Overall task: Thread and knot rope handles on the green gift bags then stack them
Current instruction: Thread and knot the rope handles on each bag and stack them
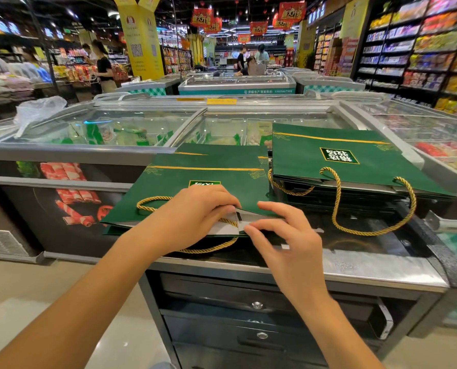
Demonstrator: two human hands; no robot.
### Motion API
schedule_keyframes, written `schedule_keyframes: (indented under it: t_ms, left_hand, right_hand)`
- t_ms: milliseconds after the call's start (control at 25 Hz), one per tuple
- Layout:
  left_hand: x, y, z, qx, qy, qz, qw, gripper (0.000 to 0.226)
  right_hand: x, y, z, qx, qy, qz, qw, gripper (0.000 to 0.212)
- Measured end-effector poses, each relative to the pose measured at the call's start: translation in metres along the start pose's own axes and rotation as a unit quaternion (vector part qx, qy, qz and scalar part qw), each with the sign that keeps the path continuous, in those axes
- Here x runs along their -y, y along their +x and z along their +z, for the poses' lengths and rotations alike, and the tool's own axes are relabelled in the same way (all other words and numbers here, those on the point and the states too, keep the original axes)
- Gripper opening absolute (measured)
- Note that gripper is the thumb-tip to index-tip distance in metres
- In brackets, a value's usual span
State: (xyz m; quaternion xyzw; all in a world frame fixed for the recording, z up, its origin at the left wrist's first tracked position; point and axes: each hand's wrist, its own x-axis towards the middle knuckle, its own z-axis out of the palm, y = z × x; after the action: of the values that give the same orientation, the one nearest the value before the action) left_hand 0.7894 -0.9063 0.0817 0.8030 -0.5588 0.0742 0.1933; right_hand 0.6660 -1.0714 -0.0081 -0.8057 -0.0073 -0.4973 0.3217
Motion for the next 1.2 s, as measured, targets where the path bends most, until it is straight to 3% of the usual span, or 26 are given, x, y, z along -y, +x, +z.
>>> schedule_keyframes:
  t_ms: [160, 440, 560, 800, 960, 1040, 1120, 1200]
  left_hand:
    - [-0.002, 0.003, 0.0, -0.015, -0.014, -0.017, 1.0, 0.022]
    - [-0.006, 0.0, -0.001, -0.019, -0.06, -0.043, 0.997, 0.022]
    - [-0.005, 0.0, 0.0, -0.018, -0.06, -0.042, 0.997, 0.023]
    - [-0.001, -0.004, 0.001, -0.006, -0.082, -0.051, 0.995, 0.025]
    - [-0.004, -0.008, 0.007, -0.011, -0.071, -0.039, 0.997, 0.032]
    - [-0.005, -0.009, 0.006, -0.028, -0.092, -0.051, 0.994, 0.032]
    - [0.004, -0.01, -0.003, -0.058, -0.08, -0.072, 0.992, 0.03]
    - [0.023, -0.01, -0.02, -0.058, 0.0, -0.093, 0.994, 0.031]
  right_hand:
    - [0.019, 0.004, 0.017, -0.036, -0.093, 0.057, 0.993, 0.033]
    - [0.031, 0.012, 0.026, -0.033, -0.07, 0.14, 0.987, 0.004]
    - [0.027, 0.011, 0.011, 0.013, -0.004, 0.136, 0.991, 0.013]
    - [0.014, 0.011, -0.037, 0.213, 0.085, 0.133, 0.964, 0.011]
    - [0.011, 0.02, -0.039, 0.181, 0.116, 0.165, 0.963, 0.007]
    - [0.009, 0.03, -0.03, 0.159, 0.079, 0.156, 0.972, 0.01]
    - [0.004, 0.04, -0.022, 0.19, 0.035, 0.169, 0.967, 0.023]
    - [-0.001, 0.045, -0.015, 0.231, 0.016, 0.194, 0.953, 0.027]
